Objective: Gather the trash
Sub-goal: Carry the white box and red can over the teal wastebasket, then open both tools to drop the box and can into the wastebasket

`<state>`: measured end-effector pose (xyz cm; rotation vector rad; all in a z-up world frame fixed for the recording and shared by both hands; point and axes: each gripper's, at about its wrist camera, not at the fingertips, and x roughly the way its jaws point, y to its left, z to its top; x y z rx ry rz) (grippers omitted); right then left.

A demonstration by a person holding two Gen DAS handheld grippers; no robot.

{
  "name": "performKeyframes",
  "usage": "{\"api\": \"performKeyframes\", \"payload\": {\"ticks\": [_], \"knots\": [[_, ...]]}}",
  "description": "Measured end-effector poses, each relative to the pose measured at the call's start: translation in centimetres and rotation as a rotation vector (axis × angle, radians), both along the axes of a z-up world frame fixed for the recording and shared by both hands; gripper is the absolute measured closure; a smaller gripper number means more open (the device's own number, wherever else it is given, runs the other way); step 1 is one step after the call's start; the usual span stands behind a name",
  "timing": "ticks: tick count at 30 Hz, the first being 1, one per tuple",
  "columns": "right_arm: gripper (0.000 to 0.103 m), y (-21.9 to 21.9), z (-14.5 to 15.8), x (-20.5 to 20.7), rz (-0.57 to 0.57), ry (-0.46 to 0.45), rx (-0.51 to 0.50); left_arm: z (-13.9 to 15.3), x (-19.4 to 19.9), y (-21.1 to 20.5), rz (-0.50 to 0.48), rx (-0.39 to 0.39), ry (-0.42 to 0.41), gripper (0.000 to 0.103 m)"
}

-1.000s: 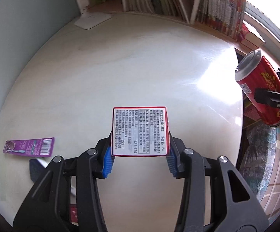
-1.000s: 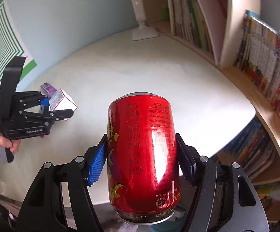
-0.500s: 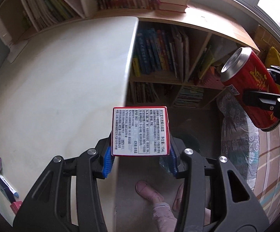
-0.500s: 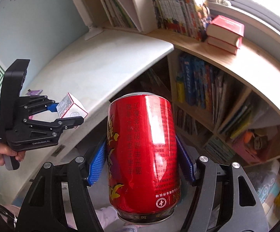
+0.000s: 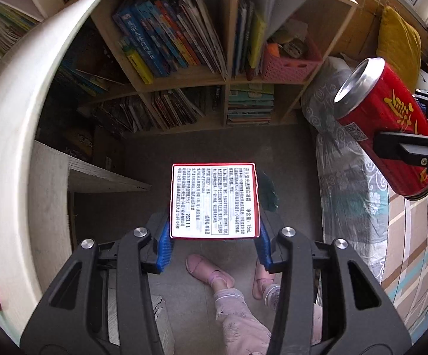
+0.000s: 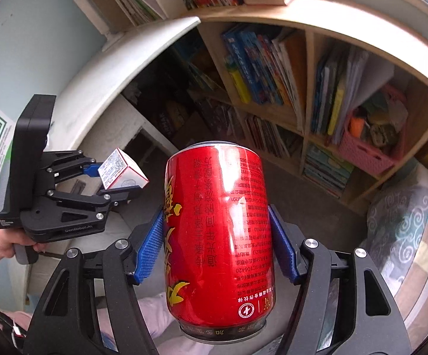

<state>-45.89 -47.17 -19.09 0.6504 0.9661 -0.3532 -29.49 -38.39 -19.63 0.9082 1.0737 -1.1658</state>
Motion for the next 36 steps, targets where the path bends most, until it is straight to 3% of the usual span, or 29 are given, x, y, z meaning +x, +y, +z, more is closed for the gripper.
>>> {"api": "performKeyframes", "payload": {"ticks": [9, 17, 30, 36], "knots": [[0.036, 1.2, -4.9, -3.6, -0.072, 0.024, 0.086, -4.6, -3.5, -0.9, -0.080, 0.065, 0.009, 0.061], [0.036, 1.6, -11.7, -4.9, -0.190, 0.011, 0.216, -9.8, -5.1, -1.8, -0.152, 0.135, 0.032, 0.061], [0.036, 1.2, -21.3, -5.0, -0.297, 0.009, 0.349, -17.6, -5.5, -3.0, -0.213, 0.225, 0.055, 0.061], [0.035, 0.3, -23.1, -4.7, -0.308, -0.005, 0.365, -19.5, -5.1, -3.7, -0.214, 0.243, 0.069, 0.060]]}}
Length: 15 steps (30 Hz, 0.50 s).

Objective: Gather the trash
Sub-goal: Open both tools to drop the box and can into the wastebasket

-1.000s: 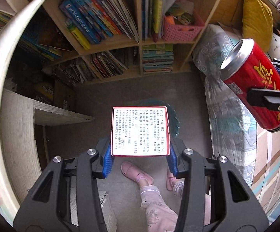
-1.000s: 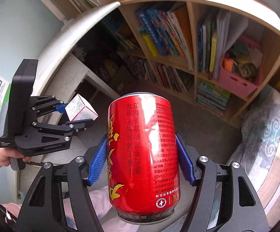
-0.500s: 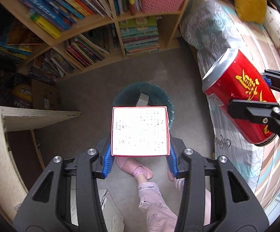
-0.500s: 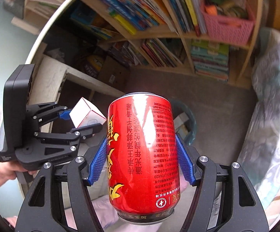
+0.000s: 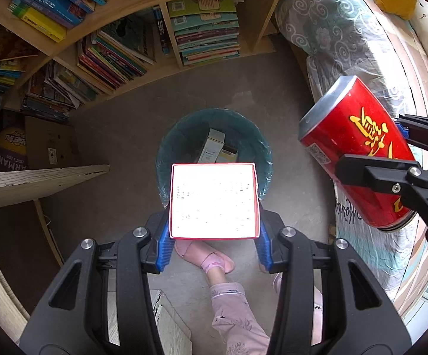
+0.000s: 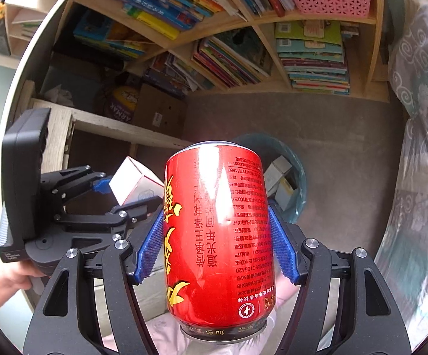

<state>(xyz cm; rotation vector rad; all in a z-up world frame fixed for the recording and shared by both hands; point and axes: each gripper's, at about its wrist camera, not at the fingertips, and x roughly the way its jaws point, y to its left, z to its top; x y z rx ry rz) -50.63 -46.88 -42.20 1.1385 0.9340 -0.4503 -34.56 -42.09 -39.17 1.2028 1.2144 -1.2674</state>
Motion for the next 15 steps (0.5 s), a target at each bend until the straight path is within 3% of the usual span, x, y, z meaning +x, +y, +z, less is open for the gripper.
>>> {"api": "performKeyframes", "payload": {"ticks": [1, 2, 3, 9, 11, 15], "knots": [[0.035, -0.2, -0.3, 0.1, -0.003, 0.000, 0.003, -0.2, 0.0, -0.1, -0.006, 0.005, 0.002, 0.054], [0.034, -0.3, -0.5, 0.1, -0.008, 0.002, 0.002, -0.4, 0.0, -0.2, -0.012, 0.005, -0.015, 0.039], [0.032, -0.5, -0.7, 0.2, -0.016, 0.002, 0.008, -0.5, 0.1, -0.3, -0.010, -0.004, -0.032, 0.034], [0.029, -1.2, -0.6, -0.1, -0.037, 0.009, -0.002, -0.9, 1.0, -0.5, 0.022, 0.005, -0.034, 0.032], [0.029, -1.4, -0.4, -0.5, -0.046, 0.010, -0.001, -0.7, 1.1, -0.5, 0.024, 0.001, -0.044, 0.025], [0.029, -1.7, 0.0, -1.4, -0.049, 0.017, 0.001, -0.4, 1.2, -0.3, 0.019, -0.006, -0.050, 0.024]]}}
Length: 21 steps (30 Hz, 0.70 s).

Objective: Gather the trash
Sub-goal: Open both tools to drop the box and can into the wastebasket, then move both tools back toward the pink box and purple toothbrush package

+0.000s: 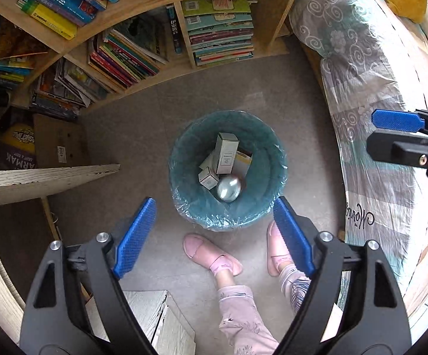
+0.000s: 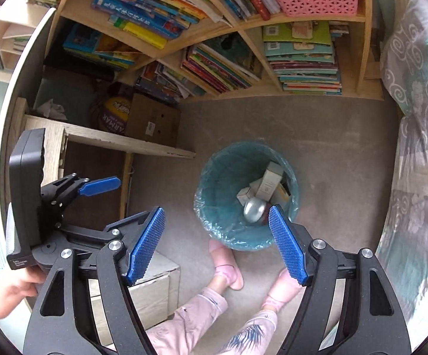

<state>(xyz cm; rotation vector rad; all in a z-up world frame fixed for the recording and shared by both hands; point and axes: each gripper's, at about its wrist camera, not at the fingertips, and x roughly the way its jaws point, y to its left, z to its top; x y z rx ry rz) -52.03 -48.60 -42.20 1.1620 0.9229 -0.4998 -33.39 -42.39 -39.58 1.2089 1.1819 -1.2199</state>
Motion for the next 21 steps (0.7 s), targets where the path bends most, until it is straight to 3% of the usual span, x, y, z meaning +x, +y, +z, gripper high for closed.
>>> {"api": "performKeyframes", "payload": {"ticks": [10, 17, 21], "knots": [[0.029, 0.5, 2.3, -1.7, 0.006, 0.013, -0.021, 2.1, -0.2, 0.4, 0.009, -0.018, -0.008, 0.023], [0.025, 1.4, 6.6, -2.1, 0.039, 0.032, -0.072, 6.9, -0.2, 1.7, 0.028, -0.071, -0.024, 0.016], [0.014, 1.8, 9.8, -1.8, 0.054, 0.052, -0.113, 9.8, 0.2, 3.0, 0.066, -0.096, -0.001, 0.014]]}}
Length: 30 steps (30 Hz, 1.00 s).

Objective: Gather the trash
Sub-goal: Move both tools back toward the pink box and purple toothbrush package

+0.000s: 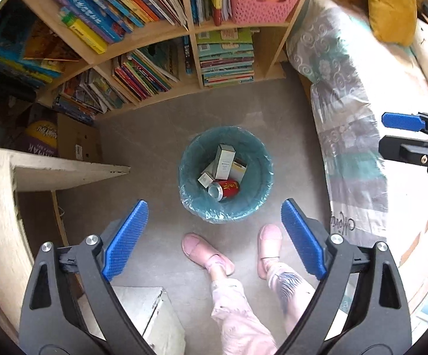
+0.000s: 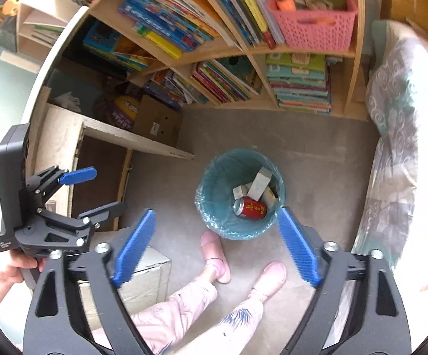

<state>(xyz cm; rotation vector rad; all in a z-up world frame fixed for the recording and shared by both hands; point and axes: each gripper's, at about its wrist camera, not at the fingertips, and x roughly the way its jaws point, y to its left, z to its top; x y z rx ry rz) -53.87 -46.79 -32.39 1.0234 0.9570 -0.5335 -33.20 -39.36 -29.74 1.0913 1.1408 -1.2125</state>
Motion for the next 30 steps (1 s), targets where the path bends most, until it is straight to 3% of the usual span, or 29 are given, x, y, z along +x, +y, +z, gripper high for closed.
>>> {"api": "performKeyframes", "payload": {"ticks": [8, 13, 23, 30], "knots": [[0.014, 0.6, 6.6, 2.5, 0.127, 0.002, -0.067, 6.5, 1.8, 3.7, 0.093, -0.061, -0.023, 0.007], [0.012, 1.2, 10.0, 6.2, 0.239, 0.014, -0.101, 9.9, 4.6, 6.9, 0.222, -0.098, -0.047, 0.007], [0.012, 3.5, 17.3, 15.9, 0.487, -0.119, -0.200, 16.1, 11.6, 13.2, 0.477, -0.181, -0.103, 0.007], [0.012, 5.3, 20.9, 23.1, 0.664, -0.194, -0.240, 19.1, 17.4, 18.4, 0.630, -0.208, -0.188, 0.007]]}}
